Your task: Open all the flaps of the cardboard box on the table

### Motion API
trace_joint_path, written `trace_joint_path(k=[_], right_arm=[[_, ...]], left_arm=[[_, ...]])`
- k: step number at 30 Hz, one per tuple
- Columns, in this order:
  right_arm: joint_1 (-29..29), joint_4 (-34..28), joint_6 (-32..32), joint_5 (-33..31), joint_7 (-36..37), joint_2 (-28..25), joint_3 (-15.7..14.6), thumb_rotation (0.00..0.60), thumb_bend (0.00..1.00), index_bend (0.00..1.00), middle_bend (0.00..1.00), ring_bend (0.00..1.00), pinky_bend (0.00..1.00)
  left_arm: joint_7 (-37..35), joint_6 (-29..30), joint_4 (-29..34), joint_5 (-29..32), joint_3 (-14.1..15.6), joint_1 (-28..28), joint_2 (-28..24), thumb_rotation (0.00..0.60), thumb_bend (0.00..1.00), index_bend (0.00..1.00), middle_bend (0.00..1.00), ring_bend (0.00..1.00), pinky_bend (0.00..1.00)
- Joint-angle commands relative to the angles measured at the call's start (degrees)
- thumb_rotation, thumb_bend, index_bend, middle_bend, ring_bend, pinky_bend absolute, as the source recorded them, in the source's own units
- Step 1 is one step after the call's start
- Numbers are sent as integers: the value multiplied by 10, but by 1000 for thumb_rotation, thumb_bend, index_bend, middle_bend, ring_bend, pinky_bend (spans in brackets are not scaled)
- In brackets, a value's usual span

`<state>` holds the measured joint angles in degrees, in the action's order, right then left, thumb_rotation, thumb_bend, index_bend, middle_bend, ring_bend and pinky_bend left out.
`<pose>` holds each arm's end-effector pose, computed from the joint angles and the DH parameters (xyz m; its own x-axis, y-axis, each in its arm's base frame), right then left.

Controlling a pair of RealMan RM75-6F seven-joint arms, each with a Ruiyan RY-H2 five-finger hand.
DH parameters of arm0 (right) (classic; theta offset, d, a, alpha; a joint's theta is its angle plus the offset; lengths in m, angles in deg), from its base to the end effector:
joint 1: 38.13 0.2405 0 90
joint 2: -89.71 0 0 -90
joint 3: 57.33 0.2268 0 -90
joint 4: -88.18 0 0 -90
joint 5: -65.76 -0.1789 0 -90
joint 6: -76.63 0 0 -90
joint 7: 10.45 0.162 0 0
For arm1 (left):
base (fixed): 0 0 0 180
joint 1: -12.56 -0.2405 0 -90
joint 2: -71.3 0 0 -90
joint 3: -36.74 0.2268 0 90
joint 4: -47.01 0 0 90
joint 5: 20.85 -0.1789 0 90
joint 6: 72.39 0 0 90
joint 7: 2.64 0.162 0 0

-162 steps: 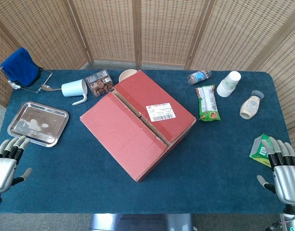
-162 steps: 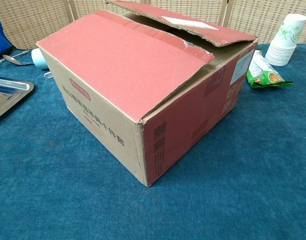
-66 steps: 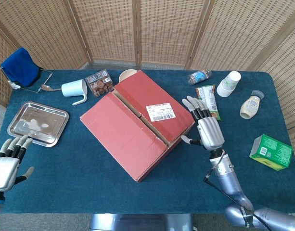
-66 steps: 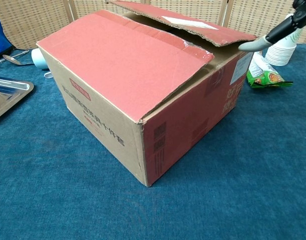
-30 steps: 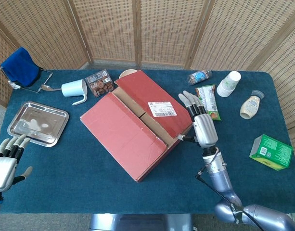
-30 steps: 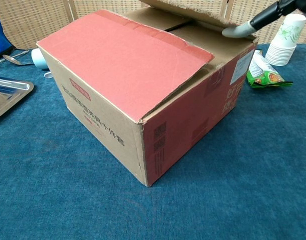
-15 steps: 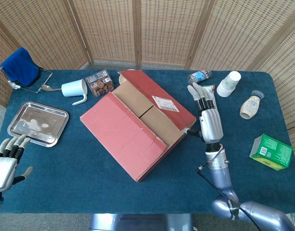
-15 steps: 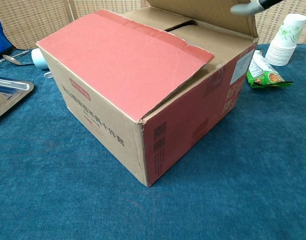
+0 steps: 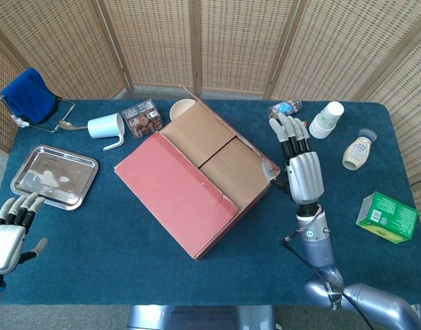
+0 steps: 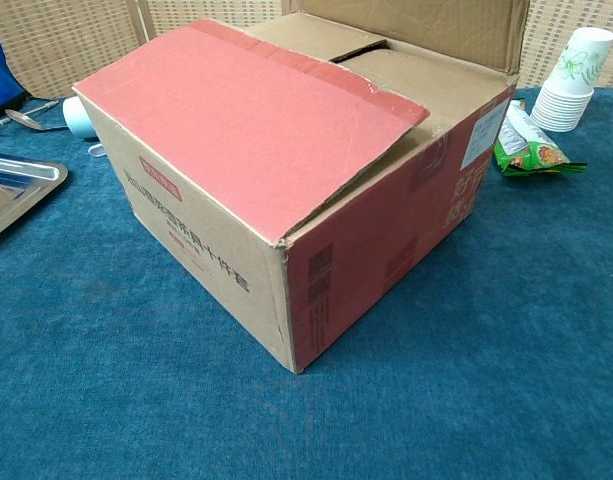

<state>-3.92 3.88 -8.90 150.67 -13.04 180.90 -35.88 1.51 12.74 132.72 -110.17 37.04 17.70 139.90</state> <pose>-0.0900 -0.3259 0.1179 -0.0635 0.3016 0.9513 -0.8910 -0.4464 0.0821 -0.2811 0.1863 0.1497 0.5011 0.0460 0.8642 0.8645 -0.0728 -0.4974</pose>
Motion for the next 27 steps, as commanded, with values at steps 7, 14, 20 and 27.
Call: trace_joint_path(k=[7,14,20,27], right_arm=[[22,66,2,14,-51,16,-5,600,357,0,0,0,65],[32,91,-11,20,-84,19,1,600,367,0,0,0,70],[38,98,-13,16,-99,16,7,600,367,0,0,0,70],[51,130,-12,22,-133,12,6,600,367,0,0,0,70]], left_arm=[[-2,0,-1,2,-1,0,0,600,36,0,0,0,0],[-3,-1,-1,2,0,0,-1,600,34,0,0,0,0],[-3,0,-1,2,-1,0,-1,600,35,0,0,0,0],[-3,0,-1,2,-1,0,-1,600,35,0,0,0,0]])
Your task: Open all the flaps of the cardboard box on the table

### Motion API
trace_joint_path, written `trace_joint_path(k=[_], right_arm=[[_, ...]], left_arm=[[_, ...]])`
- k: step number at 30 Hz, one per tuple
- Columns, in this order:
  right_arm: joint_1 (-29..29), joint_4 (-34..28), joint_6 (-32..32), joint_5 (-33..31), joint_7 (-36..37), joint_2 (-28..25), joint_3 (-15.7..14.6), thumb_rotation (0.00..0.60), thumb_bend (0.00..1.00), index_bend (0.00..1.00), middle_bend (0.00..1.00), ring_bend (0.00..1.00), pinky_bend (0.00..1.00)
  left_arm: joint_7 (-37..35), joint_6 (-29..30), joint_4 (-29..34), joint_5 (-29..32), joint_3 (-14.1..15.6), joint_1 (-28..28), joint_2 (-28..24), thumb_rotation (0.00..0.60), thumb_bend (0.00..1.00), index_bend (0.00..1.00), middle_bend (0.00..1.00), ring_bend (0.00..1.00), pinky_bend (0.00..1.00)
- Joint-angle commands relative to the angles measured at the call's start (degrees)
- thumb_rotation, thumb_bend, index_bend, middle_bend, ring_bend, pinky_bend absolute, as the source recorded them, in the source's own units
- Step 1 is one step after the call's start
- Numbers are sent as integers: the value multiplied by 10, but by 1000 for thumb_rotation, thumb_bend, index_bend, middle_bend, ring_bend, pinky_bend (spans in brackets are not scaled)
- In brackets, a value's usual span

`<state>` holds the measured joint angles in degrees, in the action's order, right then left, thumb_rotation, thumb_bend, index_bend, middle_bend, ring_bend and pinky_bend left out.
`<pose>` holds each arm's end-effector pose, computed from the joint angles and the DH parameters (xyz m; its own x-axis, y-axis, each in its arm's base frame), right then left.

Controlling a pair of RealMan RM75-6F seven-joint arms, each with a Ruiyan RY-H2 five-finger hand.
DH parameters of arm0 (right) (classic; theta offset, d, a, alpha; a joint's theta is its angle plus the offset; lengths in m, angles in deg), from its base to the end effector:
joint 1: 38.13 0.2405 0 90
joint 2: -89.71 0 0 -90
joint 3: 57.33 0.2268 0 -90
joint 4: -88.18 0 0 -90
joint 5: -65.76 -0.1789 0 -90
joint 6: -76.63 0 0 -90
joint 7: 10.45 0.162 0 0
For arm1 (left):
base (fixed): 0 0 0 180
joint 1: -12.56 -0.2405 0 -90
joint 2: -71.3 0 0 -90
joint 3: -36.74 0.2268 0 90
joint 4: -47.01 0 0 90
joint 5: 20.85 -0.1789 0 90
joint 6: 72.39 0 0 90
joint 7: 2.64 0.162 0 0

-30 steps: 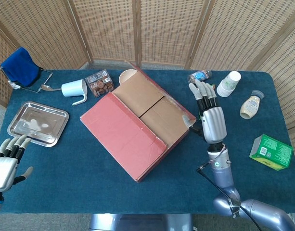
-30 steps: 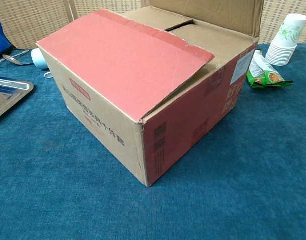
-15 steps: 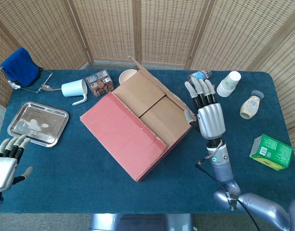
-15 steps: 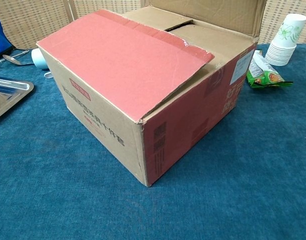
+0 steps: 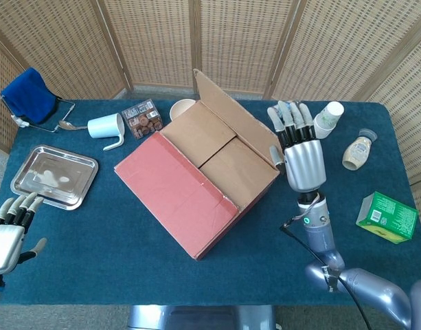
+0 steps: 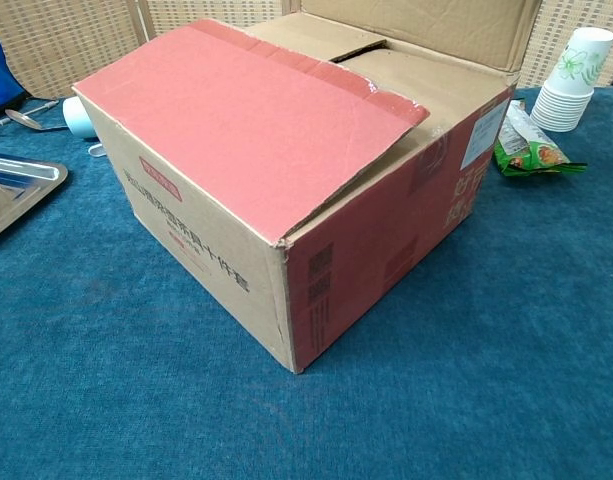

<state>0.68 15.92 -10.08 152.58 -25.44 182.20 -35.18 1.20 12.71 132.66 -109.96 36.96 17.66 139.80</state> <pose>-0.0889 -0.3489 0.1253 0.2325 0.5110 0.8276 -0.8211 -0.3530 0.4486 -0.2821 0.1865 0.1507 0.4984 0.0459 0.8657 0.8662 -0.0680 -0.4951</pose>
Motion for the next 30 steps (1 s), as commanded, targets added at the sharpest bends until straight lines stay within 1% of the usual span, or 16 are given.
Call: trace_joint_path(k=[1,6,16,24,30], right_arm=[[6,13,0,4,-12,-1,-1,600,367,0,0,0,70],[18,47,4,24,-45,-7,-14,600,368,0,0,0,70],[37,95,11,59,-96,-18,-39,600,368,0,0,0,70],[47,119,8,81,-136,-26,-54,600,369,0,0,0,70],[50,132,20,84,-175,-35,-64,600,364,0,0,0,70]], left_arm=[[0,0,0,0,0,0,0,600,35,0,0,0,0],[-2,1,1,-1,-1,0,-1,600,36,0,0,0,0],[-2,-1,0,0,-1,1,-1,600,35,0,0,0,0],[-4,-1,0,1,-1,1,-1,600,35,0,0,0,0],[-4,-2,1,1,0,1,-2,600,35,0,0,0,0]])
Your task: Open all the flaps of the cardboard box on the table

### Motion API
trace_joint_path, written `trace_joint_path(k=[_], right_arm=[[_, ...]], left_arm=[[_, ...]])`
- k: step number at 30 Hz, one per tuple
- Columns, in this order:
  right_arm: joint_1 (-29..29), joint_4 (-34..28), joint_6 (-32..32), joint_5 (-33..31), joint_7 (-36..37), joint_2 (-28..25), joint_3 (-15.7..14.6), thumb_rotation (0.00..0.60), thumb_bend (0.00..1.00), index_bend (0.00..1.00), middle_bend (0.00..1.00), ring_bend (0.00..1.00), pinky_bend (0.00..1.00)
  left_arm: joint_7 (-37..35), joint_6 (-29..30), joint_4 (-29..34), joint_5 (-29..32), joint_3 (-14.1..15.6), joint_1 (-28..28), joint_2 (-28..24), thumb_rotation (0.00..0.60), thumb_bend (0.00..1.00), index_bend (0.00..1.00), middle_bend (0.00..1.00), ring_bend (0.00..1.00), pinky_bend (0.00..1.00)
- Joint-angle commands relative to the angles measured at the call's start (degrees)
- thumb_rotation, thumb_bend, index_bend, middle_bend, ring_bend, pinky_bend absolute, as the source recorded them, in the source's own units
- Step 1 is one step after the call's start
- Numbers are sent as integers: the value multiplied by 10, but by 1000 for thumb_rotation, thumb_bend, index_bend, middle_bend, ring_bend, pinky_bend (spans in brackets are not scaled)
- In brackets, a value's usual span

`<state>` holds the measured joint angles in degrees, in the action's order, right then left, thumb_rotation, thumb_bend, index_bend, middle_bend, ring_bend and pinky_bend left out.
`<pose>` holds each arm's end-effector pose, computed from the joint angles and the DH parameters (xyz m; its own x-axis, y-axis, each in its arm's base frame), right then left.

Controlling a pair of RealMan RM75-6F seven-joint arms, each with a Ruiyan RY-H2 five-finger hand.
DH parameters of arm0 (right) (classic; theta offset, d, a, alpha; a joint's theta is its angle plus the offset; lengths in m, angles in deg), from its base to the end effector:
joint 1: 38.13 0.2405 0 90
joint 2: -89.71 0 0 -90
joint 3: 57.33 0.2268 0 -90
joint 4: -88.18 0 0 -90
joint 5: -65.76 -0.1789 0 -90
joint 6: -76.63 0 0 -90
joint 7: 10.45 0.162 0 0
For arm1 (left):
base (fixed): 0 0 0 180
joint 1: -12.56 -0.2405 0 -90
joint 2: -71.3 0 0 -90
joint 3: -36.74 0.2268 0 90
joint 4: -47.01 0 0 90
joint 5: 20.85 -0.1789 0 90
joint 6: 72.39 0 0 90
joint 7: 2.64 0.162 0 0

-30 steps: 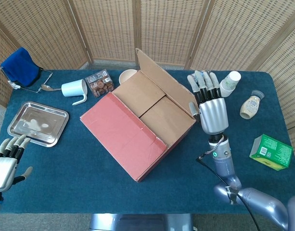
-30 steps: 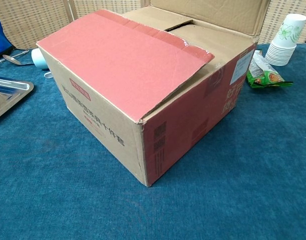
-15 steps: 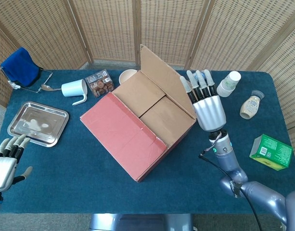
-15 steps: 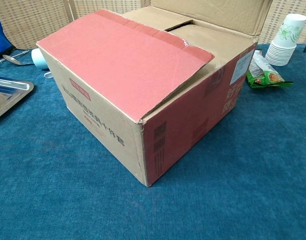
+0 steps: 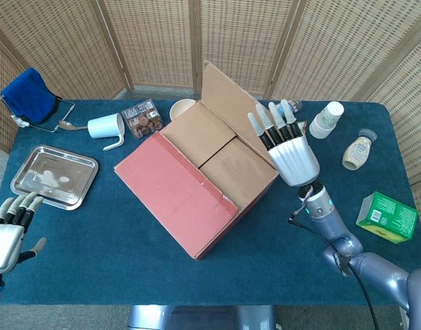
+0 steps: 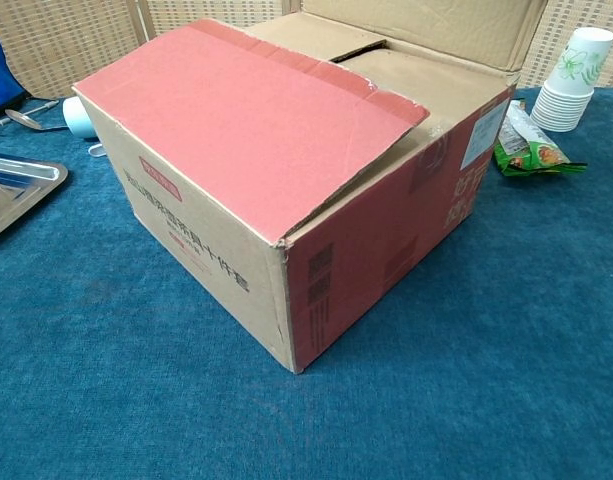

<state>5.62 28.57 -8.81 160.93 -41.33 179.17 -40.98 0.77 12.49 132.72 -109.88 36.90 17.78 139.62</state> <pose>-0.0853 -0.3626 0.1229 0.5598 0.6927 0.4548 -0.4289 -0.2275 0.8743 -0.2822 0.1872 0.1512 0.4938 0.0481 0.8682 0.8688 -0.0681 -0.4904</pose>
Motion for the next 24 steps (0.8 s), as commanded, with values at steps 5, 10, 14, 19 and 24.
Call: trace_joint_path(k=[5,10,14,19,24], right_arm=[[-7,-4,34,-19,-35,-11,-14,600,335,0,0,0,70],[-12,-8,59,-39,-47,-16,-19,600,286,0,0,0,70],[-13,-5,71,-42,-47,-20,-27,600,251,0,0,0,70],[-16,-5,69,-51,-33,-19,-27,600,238,0,0,0,70],[-24,-25,51,-61,-13,-26,-17,600,241,0,0,0,70]], left_arm=[[0,1,1,-1,1,0,0,600,35,0,0,0,0],[2,-1,1,0,1,0,0,600,36,0,0,0,0],[3,-3,1,1,1,0,0,600,35,0,0,0,0],[3,-5,2,3,1,0,1,600,35,0,0,0,0],[-1,-6,2,4,1,1,0,600,36,0,0,0,0]])
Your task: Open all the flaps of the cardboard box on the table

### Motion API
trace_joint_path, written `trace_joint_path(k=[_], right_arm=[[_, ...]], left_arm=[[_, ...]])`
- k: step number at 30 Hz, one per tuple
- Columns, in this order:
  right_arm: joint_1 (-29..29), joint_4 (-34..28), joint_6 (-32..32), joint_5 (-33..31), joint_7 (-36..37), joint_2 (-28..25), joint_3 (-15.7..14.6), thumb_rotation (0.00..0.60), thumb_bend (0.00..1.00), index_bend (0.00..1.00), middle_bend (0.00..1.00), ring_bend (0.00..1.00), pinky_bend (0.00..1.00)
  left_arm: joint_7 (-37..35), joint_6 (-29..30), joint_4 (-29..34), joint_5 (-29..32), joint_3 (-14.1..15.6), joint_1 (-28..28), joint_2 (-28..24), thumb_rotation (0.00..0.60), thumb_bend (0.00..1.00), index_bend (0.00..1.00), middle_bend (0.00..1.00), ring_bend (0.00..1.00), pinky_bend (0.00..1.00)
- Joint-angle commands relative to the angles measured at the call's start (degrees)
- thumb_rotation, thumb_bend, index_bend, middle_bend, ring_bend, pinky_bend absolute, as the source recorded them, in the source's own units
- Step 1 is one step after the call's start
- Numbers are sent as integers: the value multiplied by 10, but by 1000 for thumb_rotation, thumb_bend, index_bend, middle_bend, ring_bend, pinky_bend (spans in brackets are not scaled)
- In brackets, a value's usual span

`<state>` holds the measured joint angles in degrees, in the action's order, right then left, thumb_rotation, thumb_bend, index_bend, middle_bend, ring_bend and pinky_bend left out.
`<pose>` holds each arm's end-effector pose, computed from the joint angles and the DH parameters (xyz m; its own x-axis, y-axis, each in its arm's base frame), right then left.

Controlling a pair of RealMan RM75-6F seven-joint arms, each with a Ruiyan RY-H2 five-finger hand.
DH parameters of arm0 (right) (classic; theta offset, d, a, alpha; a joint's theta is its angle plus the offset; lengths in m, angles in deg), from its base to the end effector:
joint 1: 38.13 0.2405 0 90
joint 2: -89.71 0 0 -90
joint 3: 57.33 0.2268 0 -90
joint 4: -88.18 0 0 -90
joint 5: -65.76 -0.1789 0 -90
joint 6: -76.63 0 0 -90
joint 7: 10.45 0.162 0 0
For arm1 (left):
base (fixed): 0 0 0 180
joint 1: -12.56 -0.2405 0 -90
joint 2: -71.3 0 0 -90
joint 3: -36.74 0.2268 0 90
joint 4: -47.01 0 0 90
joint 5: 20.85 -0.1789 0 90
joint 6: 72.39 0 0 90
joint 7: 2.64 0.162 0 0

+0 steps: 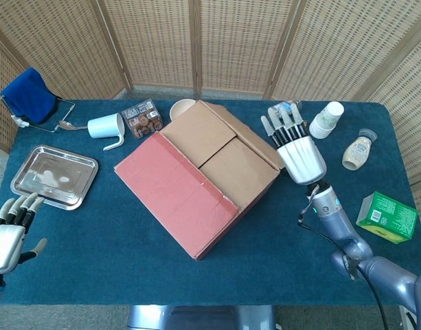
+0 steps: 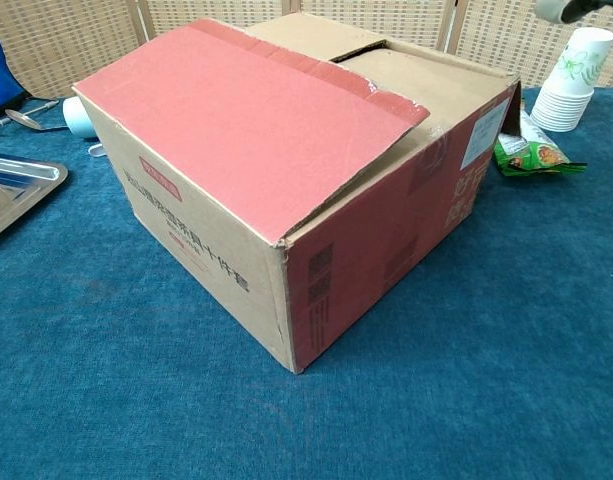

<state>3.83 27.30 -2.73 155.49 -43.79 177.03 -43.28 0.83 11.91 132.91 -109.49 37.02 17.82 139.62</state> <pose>-0.1164 -0.3718 0.1181 0.6981 0.5701 0.4332 -0.3961 -0.1965 0.8970 -0.2833 0.1870 0.1496 0.4918 0.0605 0.8686 0.8704 -0.0630 -0.4884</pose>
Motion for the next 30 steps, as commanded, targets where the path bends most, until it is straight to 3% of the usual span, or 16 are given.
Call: trace_joint_path(k=[1,14,20,25,30], right_arm=[[-10,-20,-14,-8,18,-8,6,600,241,0,0,0,70],[-67,-85,-64,-11,103,-40,-11,600,236,0,0,0,95],[-96,-78,-107,11,205,-48,-25,600,263,34,67,11,257],[-123,-65,-152,31,273,-44,-39,600,300,163,170,89,370],[-157,-107,-162,42,309,-71,-68,600,304,259,293,213,482]], left_arm=[[-2,0,1,-1,0,0,-1,600,35,0,0,0,0],[-4,1,4,-2,1,0,-3,600,36,0,0,0,0],[-5,1,5,-2,1,0,-4,600,36,0,0,0,0],[-6,3,7,-3,1,-1,-5,600,38,0,0,0,0],[-8,7,7,-4,-1,-2,-5,600,38,0,0,0,0]])
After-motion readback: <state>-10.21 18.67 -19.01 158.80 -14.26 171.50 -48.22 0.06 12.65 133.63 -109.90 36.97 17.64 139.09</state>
